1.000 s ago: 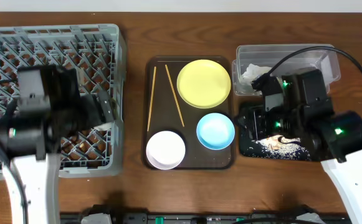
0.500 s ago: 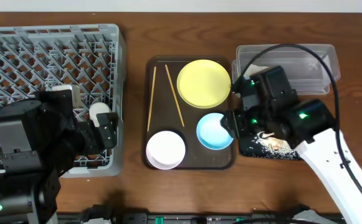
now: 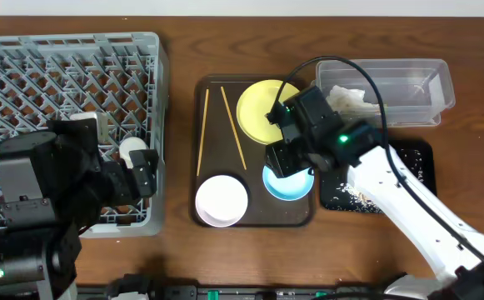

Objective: Sort waste into correct bins and load items into the dishwasher

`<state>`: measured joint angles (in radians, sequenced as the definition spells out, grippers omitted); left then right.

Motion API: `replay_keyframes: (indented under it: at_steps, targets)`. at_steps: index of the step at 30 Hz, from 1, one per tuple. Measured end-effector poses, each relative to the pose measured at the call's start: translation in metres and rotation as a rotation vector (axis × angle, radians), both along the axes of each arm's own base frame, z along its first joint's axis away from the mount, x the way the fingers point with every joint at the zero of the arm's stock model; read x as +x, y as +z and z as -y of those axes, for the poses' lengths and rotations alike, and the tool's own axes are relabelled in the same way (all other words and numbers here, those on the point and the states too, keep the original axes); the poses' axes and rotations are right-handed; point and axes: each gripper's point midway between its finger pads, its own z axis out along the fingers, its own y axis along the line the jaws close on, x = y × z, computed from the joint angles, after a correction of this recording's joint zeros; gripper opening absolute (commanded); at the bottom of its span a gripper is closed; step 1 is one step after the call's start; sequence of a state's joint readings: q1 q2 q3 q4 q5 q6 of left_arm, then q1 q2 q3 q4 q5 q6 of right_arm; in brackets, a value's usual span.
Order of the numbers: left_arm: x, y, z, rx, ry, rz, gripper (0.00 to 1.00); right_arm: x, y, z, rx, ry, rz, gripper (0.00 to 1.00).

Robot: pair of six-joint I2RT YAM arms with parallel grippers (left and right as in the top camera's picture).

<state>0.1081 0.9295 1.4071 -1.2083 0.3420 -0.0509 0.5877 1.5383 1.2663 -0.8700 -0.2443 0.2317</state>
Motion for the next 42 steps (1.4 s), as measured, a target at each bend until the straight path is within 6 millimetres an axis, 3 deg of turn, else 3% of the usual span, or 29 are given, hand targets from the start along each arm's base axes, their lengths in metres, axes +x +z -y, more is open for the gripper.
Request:
replay_keyframes:
  at_steps: [7,11,14,15,19,24,31,35,38,42]
  targets:
    - [0.0,0.0,0.0,0.0,0.0,0.0,0.98,0.007,-0.007,0.022,-0.078,-0.111,-0.01,0.59]
    - [0.0,0.0,0.0,0.0,0.0,0.0,0.98,0.01,-0.011,0.039,-0.11,-0.203,-0.04,0.74]
    - [0.0,0.0,0.0,0.0,0.0,0.0,0.98,0.011,-0.01,0.035,-0.079,-0.214,-0.052,0.85]
    - [0.0,0.0,0.0,0.0,0.0,0.0,0.98,0.011,-0.008,0.032,-0.062,-0.211,-0.055,0.99]
    - [0.0,0.0,0.0,0.0,0.0,0.0,0.98,0.007,-0.004,0.017,-0.005,-0.181,-0.069,0.99]
    - [0.0,0.0,0.0,0.0,0.0,0.0,0.98,-0.011,0.002,-0.005,0.103,-0.12,-0.162,0.99]
    - [0.0,0.0,0.0,0.0,0.0,0.0,0.98,-0.025,0.007,-0.001,0.127,-0.066,-0.204,0.99]
    - [0.0,0.0,0.0,0.0,0.0,0.0,0.98,-0.018,0.044,0.012,0.189,-0.017,-0.05,0.99]
    - [0.0,0.0,0.0,0.0,0.0,0.0,0.98,-0.017,0.101,0.028,0.248,0.035,0.204,0.99]
    - [0.0,0.0,0.0,0.0,0.0,0.0,0.98,-0.032,0.164,0.051,0.243,0.078,0.515,0.99]
